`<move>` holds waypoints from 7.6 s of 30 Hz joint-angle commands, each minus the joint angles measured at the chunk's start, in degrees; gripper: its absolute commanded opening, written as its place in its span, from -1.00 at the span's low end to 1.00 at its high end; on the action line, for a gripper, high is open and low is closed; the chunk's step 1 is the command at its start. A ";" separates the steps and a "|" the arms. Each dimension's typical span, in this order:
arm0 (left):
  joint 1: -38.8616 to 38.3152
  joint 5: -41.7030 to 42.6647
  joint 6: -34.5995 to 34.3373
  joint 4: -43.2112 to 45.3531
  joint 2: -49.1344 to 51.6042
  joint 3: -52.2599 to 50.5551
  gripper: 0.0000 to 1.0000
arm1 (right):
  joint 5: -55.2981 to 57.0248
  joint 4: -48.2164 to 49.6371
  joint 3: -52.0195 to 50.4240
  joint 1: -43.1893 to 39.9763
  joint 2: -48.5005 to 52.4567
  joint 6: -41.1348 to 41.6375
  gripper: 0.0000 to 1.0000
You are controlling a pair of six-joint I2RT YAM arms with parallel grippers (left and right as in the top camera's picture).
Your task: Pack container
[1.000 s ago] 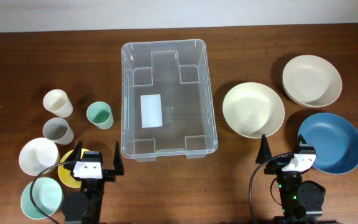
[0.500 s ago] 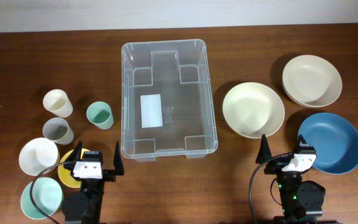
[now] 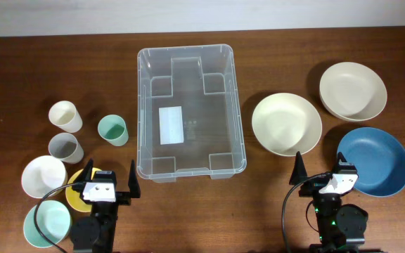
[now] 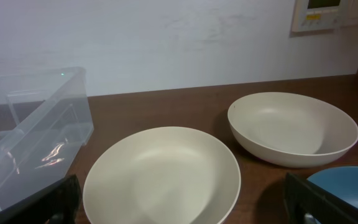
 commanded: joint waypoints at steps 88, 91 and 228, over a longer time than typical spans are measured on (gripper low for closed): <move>0.24 0.39 -5.25 -61.53 76.26 82.62 0.99 | -4.15 -41.27 79.19 -8.68 114.22 3.23 0.97; 0.24 0.39 -5.22 -61.53 76.26 82.62 0.99 | -4.15 -40.76 78.05 -8.68 114.22 3.23 0.98; 0.26 0.22 -5.25 -61.55 76.24 82.62 1.00 | -0.17 -34.97 98.09 23.58 93.74 6.69 -0.92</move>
